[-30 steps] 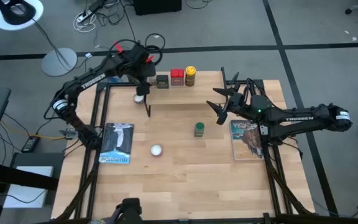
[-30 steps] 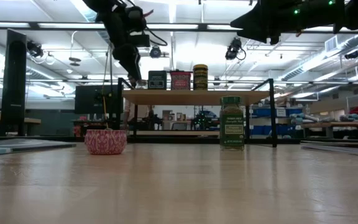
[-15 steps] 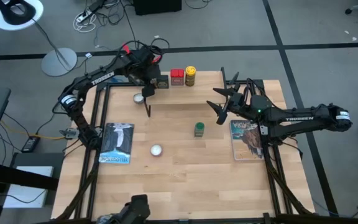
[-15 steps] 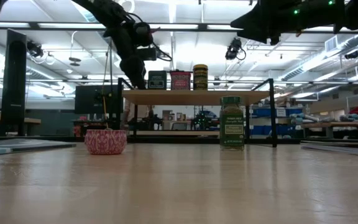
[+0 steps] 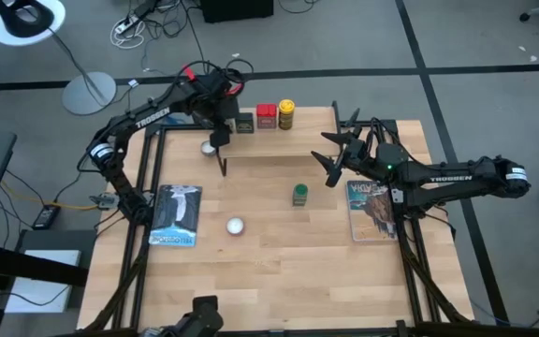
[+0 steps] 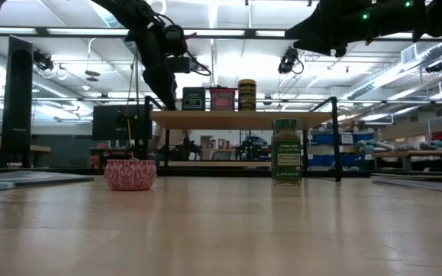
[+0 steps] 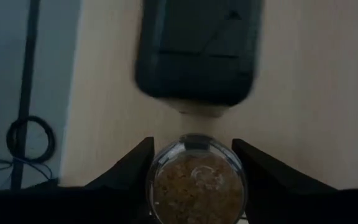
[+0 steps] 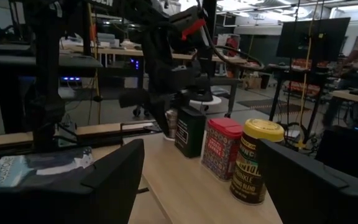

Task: Shelf spices
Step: Remove the brown seasoning bottle from the shelf

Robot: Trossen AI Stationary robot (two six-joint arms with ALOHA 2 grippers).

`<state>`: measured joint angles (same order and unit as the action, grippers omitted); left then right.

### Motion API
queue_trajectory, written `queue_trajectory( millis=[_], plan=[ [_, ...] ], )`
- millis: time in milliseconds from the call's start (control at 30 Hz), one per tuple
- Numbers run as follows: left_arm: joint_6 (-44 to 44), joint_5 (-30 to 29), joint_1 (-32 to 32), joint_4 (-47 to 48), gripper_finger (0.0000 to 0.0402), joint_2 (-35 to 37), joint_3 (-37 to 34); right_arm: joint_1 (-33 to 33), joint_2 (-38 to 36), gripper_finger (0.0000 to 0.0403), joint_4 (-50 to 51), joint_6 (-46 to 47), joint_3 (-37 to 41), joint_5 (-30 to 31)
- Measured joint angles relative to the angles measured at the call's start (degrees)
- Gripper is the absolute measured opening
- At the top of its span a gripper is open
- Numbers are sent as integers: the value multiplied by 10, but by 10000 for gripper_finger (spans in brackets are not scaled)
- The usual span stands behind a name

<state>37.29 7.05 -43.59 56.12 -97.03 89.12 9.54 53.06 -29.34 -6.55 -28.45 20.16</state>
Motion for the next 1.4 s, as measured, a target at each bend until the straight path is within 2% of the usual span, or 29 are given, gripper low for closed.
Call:
queue_trajectory(
  millis=[433,567,733,900,1067,1400],
  plan=[
    [-46,2,36,130,178,1,168,0,0,307,-2,0,0,0],
    [-95,20,69,158,178,1,206,0,0,307,-2,-2,0,0],
    [-169,46,139,160,178,1,208,0,0,307,-2,-9,0,0],
    [-275,15,228,136,178,1,180,0,0,307,-6,-11,0,0],
    [-381,-51,305,108,178,1,136,0,0,307,-7,-12,0,0],
    [-599,-102,413,-65,178,1,-54,0,0,307,-6,-12,0,-1]
  ],
)
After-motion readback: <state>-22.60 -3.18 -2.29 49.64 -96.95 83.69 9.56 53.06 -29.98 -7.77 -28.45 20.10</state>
